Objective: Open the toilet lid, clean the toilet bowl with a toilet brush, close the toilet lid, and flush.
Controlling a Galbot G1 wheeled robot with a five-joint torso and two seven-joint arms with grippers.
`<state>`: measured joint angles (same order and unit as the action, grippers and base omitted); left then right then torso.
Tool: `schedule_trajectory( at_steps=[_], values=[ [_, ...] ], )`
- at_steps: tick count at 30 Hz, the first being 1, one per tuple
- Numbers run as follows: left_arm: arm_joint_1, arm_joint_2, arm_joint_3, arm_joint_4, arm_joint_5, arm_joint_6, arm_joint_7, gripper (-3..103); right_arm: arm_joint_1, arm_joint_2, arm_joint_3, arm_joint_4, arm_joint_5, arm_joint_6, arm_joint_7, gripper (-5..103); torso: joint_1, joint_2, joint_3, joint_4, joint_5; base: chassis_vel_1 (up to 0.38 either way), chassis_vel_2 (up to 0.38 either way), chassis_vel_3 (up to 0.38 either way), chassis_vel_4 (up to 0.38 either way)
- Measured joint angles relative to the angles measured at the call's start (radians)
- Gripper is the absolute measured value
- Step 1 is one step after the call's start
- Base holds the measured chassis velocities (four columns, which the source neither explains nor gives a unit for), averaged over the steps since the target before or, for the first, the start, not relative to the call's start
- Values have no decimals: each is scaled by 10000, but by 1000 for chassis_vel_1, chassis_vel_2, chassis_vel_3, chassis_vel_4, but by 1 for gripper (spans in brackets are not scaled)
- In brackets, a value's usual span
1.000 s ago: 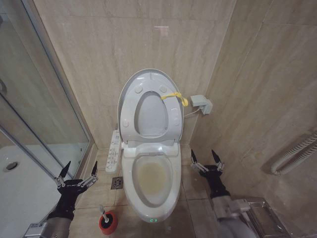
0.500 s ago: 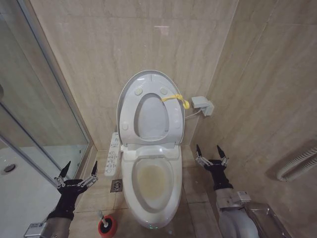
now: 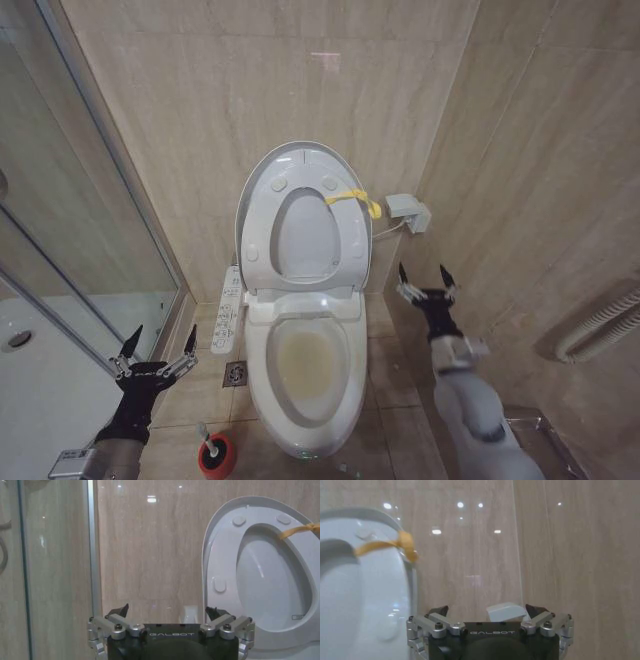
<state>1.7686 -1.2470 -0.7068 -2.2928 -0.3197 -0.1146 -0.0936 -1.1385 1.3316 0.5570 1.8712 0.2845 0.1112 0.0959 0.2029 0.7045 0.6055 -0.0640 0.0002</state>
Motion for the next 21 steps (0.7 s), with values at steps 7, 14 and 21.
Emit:
schedule_trajectory(
  at_steps=[7,14,21],
  values=[
    [0,0,-1,-1,0,0,0,100,1851,-447,-354,-1995,246,286,123,100,1,0,1,-1,0,0,0,0,0],
    [0,0,-1,0,0,0,0,100,3499,-637,-804,-3354,344,278,199,100,1,0,1,0,-1,0,0,0,0],
    [0,0,-1,0,0,0,0,100,4972,-758,-1390,-4545,270,274,311,100,2,-1,0,0,-1,0,0,0,0]
  ],
)
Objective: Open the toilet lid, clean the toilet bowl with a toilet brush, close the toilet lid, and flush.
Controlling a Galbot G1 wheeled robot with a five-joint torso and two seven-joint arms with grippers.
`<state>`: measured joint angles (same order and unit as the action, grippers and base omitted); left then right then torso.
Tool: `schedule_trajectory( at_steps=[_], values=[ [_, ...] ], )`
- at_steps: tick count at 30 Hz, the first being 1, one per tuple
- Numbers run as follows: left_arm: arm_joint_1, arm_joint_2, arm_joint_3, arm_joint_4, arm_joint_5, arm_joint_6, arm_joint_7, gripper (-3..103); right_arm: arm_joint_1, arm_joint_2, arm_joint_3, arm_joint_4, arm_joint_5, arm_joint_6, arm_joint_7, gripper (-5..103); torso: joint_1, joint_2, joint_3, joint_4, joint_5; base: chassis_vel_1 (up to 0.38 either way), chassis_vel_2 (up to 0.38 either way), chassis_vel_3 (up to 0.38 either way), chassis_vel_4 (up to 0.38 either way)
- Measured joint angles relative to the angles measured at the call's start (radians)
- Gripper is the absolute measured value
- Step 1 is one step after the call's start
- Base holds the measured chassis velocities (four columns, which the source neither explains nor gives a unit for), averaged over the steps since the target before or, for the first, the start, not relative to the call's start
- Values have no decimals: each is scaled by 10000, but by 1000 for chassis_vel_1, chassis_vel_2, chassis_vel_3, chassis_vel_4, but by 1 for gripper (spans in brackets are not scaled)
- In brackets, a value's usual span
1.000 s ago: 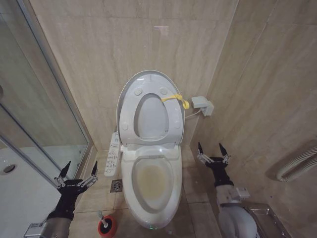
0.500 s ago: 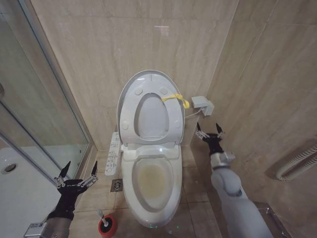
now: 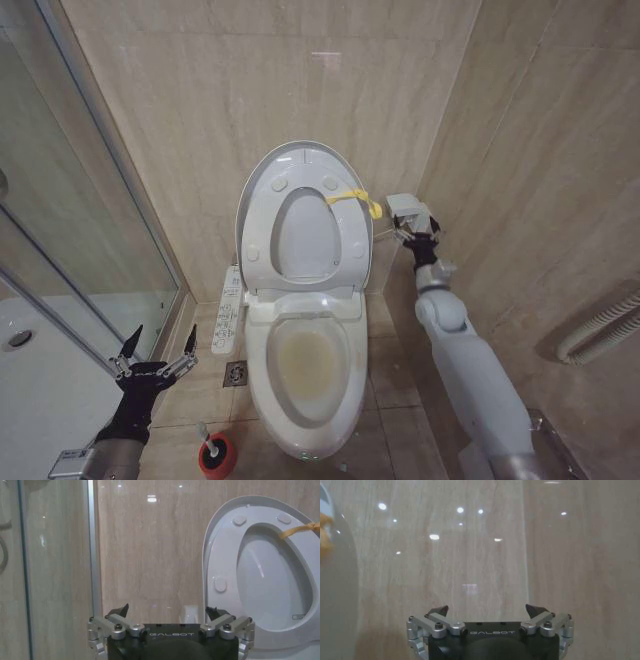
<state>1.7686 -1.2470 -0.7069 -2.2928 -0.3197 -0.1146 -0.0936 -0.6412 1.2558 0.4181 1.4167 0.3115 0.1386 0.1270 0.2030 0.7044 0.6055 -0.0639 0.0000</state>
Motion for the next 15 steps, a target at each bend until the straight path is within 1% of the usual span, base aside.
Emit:
schedule_trajectory(
  at_steps=[3,6,15],
  values=[
    [0,0,0,0,0,0,-1,100,650,-13,-344,-744,-156,118,-42,100,0,0,0,1,-1,0,0,0,0],
    [0,0,0,0,0,0,0,100,986,96,-438,-1175,-250,196,-69,100,0,0,0,-1,0,0,0,0,0],
    [0,0,0,0,0,0,0,100,1533,627,-526,-1657,-416,218,-37,100,0,0,-1,0,-1,0,0,0,0]
  ],
)
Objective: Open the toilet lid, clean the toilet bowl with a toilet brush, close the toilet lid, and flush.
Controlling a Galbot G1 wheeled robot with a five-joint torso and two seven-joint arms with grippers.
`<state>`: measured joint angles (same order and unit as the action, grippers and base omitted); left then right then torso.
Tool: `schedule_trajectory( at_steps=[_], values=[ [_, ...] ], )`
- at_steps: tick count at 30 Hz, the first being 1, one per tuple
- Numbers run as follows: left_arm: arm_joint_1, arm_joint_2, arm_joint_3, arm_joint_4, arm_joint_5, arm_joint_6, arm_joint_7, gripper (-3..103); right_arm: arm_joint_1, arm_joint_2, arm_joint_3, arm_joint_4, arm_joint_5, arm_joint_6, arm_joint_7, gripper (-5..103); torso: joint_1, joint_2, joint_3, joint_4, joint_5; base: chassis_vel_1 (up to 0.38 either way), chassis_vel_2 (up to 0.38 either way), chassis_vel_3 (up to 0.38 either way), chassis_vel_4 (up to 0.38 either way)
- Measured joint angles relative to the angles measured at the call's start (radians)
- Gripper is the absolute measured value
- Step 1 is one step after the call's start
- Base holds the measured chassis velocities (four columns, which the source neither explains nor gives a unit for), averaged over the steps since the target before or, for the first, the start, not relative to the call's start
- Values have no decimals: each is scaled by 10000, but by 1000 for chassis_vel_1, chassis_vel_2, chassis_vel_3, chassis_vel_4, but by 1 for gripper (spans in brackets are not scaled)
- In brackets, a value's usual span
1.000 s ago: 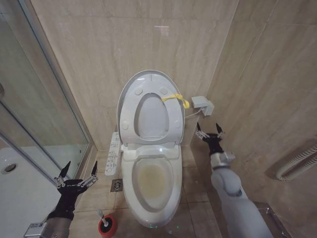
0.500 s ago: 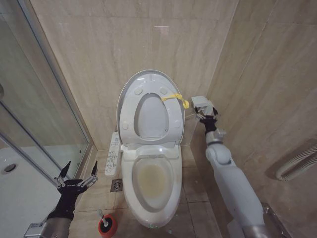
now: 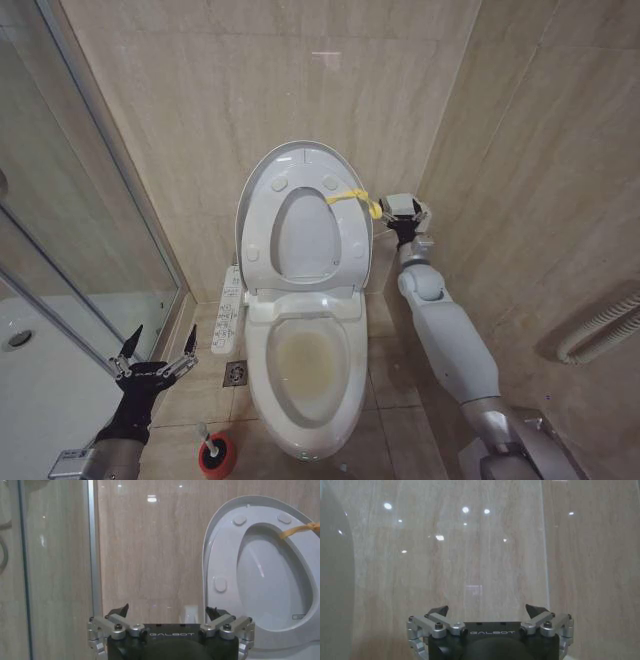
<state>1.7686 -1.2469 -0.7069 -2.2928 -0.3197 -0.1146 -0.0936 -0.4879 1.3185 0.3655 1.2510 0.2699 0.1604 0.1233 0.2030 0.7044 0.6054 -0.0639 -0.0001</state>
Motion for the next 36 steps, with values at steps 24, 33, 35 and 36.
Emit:
schedule_trajectory(
  at_steps=[24,33,35,36],
  values=[
    [0,0,0,0,0,0,0,100,-472,-157,-809,1148,319,-589,510,100,-1,1,0,-4,1,0,0,0,0],
    [0,0,-1,0,0,0,0,100,-1793,-1024,-868,2787,659,-796,630,100,-2,2,-1,-2,1,0,0,0,0],
    [0,0,-1,0,0,0,0,100,-2500,-1210,-735,3351,679,-829,675,100,-2,2,-1,-2,3,0,0,0,0],
    [0,0,-1,0,0,0,0,100,-2500,-1210,-735,3351,679,-829,675,100,-2,2,-1,-2,3,0,0,0,0]
  ],
)
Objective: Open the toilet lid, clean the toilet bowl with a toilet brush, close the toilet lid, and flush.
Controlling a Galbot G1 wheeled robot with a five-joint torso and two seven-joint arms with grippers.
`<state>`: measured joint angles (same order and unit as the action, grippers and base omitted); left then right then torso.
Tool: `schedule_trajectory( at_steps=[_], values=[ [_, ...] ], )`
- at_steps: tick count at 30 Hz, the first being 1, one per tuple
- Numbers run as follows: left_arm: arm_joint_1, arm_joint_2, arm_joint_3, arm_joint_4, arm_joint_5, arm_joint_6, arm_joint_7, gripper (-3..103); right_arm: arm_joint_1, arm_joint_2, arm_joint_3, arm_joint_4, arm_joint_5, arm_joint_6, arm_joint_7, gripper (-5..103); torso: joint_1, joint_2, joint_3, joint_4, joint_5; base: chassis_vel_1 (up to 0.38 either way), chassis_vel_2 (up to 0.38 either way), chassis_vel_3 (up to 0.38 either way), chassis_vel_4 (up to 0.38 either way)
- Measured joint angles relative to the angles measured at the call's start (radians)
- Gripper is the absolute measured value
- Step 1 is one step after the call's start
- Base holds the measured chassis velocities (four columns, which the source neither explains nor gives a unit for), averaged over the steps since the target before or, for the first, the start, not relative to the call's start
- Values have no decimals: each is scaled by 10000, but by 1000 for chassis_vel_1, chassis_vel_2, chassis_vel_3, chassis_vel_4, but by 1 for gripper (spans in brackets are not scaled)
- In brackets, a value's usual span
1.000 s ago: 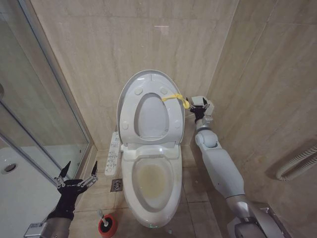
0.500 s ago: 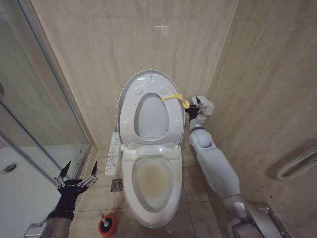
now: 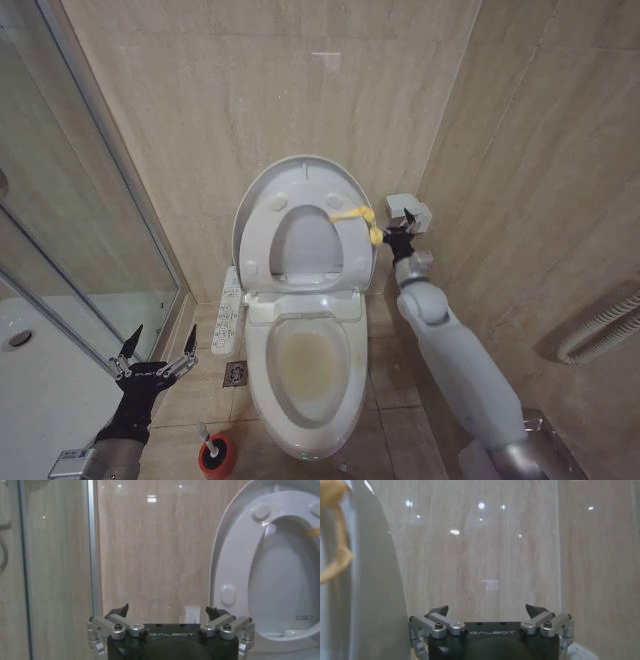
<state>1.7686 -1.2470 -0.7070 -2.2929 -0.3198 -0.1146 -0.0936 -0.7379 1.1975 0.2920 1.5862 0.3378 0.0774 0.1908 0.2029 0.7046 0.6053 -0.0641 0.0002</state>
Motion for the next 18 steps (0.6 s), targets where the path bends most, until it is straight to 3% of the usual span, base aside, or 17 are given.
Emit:
schedule_trajectory(
  at_steps=[18],
  values=[
    [0,0,0,0,0,0,0,100,-4261,-163,1345,3005,-6,203,-72,100,-1,0,0,1,-1,0,0,0,0]
  ],
)
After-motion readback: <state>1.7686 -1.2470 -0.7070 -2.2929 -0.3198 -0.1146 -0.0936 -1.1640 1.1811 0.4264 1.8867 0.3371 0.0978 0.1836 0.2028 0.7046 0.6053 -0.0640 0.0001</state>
